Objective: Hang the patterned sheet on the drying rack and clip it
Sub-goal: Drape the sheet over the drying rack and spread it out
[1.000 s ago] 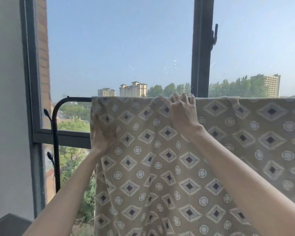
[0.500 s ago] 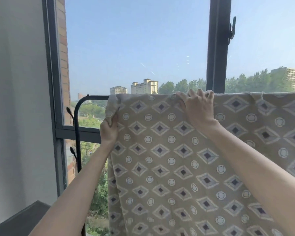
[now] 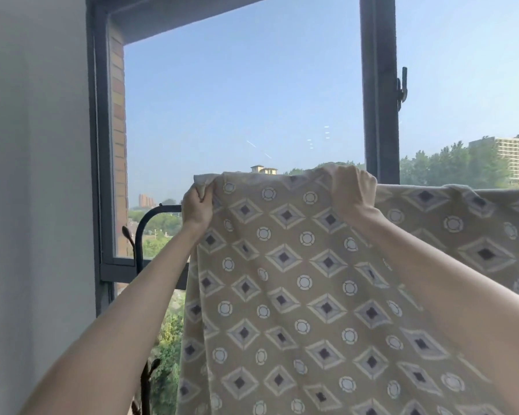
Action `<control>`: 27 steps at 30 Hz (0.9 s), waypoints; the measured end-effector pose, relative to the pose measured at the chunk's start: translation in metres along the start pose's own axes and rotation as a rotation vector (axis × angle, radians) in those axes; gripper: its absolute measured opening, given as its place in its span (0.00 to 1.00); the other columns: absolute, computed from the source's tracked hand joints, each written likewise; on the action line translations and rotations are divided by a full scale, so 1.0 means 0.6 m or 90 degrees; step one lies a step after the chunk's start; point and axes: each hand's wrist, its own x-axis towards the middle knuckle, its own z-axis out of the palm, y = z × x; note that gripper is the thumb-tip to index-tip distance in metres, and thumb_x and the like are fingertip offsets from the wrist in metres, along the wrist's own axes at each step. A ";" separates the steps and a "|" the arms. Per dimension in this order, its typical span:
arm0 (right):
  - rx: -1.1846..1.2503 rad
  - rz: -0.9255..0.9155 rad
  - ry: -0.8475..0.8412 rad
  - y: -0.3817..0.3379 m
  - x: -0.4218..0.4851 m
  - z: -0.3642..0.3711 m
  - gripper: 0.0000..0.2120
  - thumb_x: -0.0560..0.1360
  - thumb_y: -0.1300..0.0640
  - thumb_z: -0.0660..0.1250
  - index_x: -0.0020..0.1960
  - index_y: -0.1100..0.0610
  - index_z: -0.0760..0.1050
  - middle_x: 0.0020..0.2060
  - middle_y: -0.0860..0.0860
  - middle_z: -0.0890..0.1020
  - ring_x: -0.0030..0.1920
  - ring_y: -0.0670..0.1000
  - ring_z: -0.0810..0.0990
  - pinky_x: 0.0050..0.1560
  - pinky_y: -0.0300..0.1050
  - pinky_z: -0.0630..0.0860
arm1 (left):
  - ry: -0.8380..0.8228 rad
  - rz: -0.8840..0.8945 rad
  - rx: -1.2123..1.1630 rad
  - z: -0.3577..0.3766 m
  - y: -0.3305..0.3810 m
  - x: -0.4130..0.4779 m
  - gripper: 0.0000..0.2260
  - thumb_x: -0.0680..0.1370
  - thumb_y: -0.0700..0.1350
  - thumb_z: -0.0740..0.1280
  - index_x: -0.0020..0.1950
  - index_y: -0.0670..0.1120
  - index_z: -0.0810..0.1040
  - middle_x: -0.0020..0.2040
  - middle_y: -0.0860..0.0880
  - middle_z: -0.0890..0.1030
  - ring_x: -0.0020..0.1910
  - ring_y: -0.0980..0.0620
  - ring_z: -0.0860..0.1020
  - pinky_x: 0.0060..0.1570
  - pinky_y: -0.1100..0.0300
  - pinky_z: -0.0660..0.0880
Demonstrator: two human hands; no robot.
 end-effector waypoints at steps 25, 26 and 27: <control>-0.014 -0.180 -0.078 -0.027 -0.026 0.049 0.28 0.80 0.38 0.47 0.40 0.53 0.78 0.28 0.49 0.79 0.29 0.50 0.77 0.33 0.41 0.68 | 0.027 -0.009 0.369 0.012 -0.065 0.080 0.09 0.79 0.40 0.58 0.51 0.47 0.78 0.57 0.44 0.78 0.58 0.41 0.73 0.58 0.48 0.62; -0.022 -0.182 -0.082 -0.028 -0.027 0.049 0.28 0.80 0.38 0.46 0.39 0.53 0.77 0.29 0.49 0.79 0.30 0.50 0.78 0.33 0.41 0.70 | 0.008 0.002 0.349 0.015 -0.060 0.075 0.09 0.80 0.41 0.57 0.52 0.47 0.77 0.55 0.45 0.80 0.57 0.42 0.75 0.57 0.50 0.62; -0.023 -0.179 -0.085 -0.028 -0.029 0.048 0.28 0.80 0.39 0.46 0.39 0.53 0.77 0.29 0.49 0.79 0.31 0.50 0.79 0.35 0.42 0.72 | -0.011 0.016 0.346 0.019 -0.053 0.066 0.10 0.81 0.42 0.56 0.54 0.46 0.77 0.54 0.46 0.81 0.55 0.42 0.76 0.58 0.50 0.62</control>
